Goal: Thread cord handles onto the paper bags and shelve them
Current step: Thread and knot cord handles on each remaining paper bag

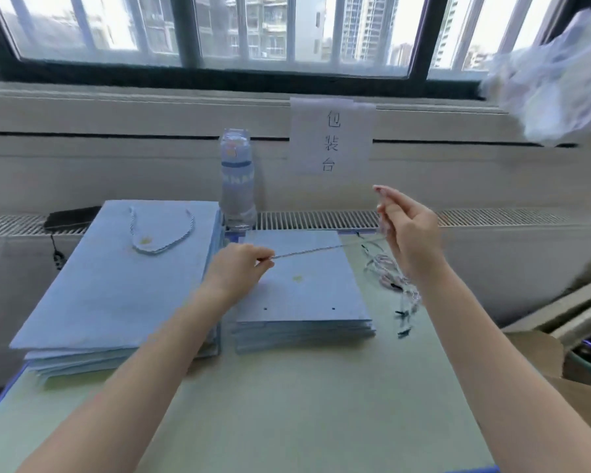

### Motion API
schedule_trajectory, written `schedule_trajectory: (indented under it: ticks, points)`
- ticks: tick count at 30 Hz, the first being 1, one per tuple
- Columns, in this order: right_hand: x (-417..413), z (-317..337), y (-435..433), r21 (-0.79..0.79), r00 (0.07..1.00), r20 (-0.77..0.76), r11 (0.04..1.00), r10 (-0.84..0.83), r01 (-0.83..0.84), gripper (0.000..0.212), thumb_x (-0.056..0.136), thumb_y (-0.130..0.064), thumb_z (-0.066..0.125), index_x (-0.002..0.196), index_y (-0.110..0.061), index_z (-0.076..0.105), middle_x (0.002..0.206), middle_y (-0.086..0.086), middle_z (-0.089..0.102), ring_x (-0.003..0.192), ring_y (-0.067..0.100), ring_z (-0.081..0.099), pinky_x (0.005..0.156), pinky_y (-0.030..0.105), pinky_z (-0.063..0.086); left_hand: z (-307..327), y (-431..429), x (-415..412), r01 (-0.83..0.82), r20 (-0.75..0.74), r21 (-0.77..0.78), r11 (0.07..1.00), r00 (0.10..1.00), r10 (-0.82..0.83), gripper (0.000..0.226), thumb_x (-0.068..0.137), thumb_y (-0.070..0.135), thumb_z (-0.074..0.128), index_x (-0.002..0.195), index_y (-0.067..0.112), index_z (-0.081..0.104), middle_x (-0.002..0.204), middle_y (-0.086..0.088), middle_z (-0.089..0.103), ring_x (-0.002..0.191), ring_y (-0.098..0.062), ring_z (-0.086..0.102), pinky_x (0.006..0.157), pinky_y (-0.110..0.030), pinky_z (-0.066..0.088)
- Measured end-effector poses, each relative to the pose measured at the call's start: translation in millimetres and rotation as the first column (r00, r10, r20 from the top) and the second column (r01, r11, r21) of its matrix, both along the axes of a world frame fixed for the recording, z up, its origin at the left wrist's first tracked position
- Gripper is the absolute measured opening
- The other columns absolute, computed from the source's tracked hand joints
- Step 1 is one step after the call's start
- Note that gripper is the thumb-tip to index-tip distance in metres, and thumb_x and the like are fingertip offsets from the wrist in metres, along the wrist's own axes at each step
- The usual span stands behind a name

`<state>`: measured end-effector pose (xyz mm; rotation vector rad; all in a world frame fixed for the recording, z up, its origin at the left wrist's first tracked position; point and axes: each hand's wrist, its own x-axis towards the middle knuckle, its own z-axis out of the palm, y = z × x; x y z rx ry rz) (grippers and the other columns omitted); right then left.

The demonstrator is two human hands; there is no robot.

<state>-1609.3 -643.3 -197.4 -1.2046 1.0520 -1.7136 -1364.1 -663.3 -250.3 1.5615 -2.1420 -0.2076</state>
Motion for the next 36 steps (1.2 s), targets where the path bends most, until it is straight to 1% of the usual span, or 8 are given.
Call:
schedule_trajectory:
  ticks: [5,11,17,21,24,28,31,36]
  points:
    - [9.8,-54.4,-11.2,0.117,0.849,-0.528,0.99,-0.003,0.077,0.016,0.092,-0.023,0.06,0.097,-0.013,0.071,0.055,-0.02,0.056,0.051,-0.003,0.049,0.053,0.01,0.036,-22.7,-1.7,-6.5,-0.01,0.21,0.252,0.968,0.977,-0.045,0.071,0.096,0.048,0.046,0.152,0.014,0.017,0.155,-0.004,0.026,0.14,-0.022,0.027,0.111,-0.031,0.024]
    - [51.3,-82.3,-8.6,0.092,0.64,-0.762,0.995,0.102,-0.049,0.01,0.084,-0.018,0.07,0.091,-0.015,0.075,0.081,0.005,0.068,0.075,0.017,0.06,0.072,0.022,0.046,-53.1,0.4,-15.2,-0.037,0.249,0.25,0.968,0.968,-0.027,0.049,0.102,0.04,0.03,0.148,0.026,0.026,0.156,-0.004,0.018,0.144,-0.027,0.01,0.115,-0.047,0.014]
    - [82.9,-75.0,-7.8,0.207,0.763,-0.609,0.972,0.217,-0.111,0.008,0.084,-0.015,0.068,0.086,-0.022,0.072,0.072,-0.002,0.063,0.073,0.011,0.055,0.077,0.024,0.044,-44.4,3.2,-8.9,-0.039,-0.309,0.312,0.949,0.941,0.14,0.055,0.091,-0.006,0.031,0.144,0.008,0.034,0.155,-0.011,0.022,0.144,-0.02,0.013,0.111,-0.026,0.011]
    - [73.8,-78.9,4.6,0.204,0.703,-0.675,0.972,0.225,-0.115,0.012,0.085,-0.012,0.066,0.083,-0.023,0.069,0.076,-0.011,0.066,0.069,0.001,0.055,0.072,0.017,0.043,-40.3,8.0,-7.7,-0.017,-0.471,0.231,0.973,0.873,0.127,0.058,0.086,-0.01,0.033,0.14,0.01,0.04,0.151,-0.006,0.033,0.141,-0.018,0.024,0.11,-0.024,0.019]
    - [66.3,-76.8,4.0,-0.099,0.6,-0.784,0.986,-0.161,0.134,0.007,0.084,-0.016,0.067,0.085,-0.022,0.07,0.067,-0.005,0.064,0.049,-0.001,0.048,0.056,0.018,0.036,-41.7,6.9,-10.2,0.023,-0.481,0.202,0.979,0.873,0.079,0.057,0.088,-0.008,0.036,0.141,0.012,0.04,0.152,-0.006,0.032,0.142,-0.017,0.023,0.111,-0.023,0.017]
    - [56.4,-57.7,-8.1,-0.599,0.297,-0.55,0.616,-0.781,0.512,0.008,0.084,-0.02,0.064,0.086,-0.016,0.071,0.056,-0.007,0.059,0.048,0.005,0.042,0.049,0.019,0.032,-36.3,11.0,-10.0,0.078,-0.369,0.174,0.982,0.929,-0.008,0.051,0.096,0.008,0.043,0.145,0.015,0.032,0.158,-0.006,0.014,0.146,-0.016,0.008,0.104,-0.013,0.009]
    - [60.0,-59.5,-10.8,-0.59,0.477,-0.587,0.749,-0.654,0.302,0.009,0.084,-0.017,0.066,0.088,-0.012,0.073,0.059,-0.008,0.057,0.06,0.003,0.044,0.053,0.015,0.03,-32.6,18.4,-9.7,0.063,-0.203,0.301,0.951,0.979,-0.001,0.055,0.1,0.022,0.042,0.15,0.014,0.021,0.159,-0.009,0.0,0.147,-0.02,-0.004,0.113,-0.027,0.006]
    - [73.5,-82.3,0.3,-0.13,0.634,-0.771,0.989,-0.058,-0.068,0.01,0.085,-0.009,0.067,0.088,-0.014,0.074,0.082,-0.004,0.07,0.071,-0.008,0.057,0.065,0.008,0.036,-36.1,43.3,-3.8,0.001,-0.053,0.34,0.94,0.998,0.018,0.062,0.1,0.033,0.042,0.15,0.007,0.016,0.158,-0.013,0.004,0.146,-0.019,0.003,0.109,-0.021,0.006]
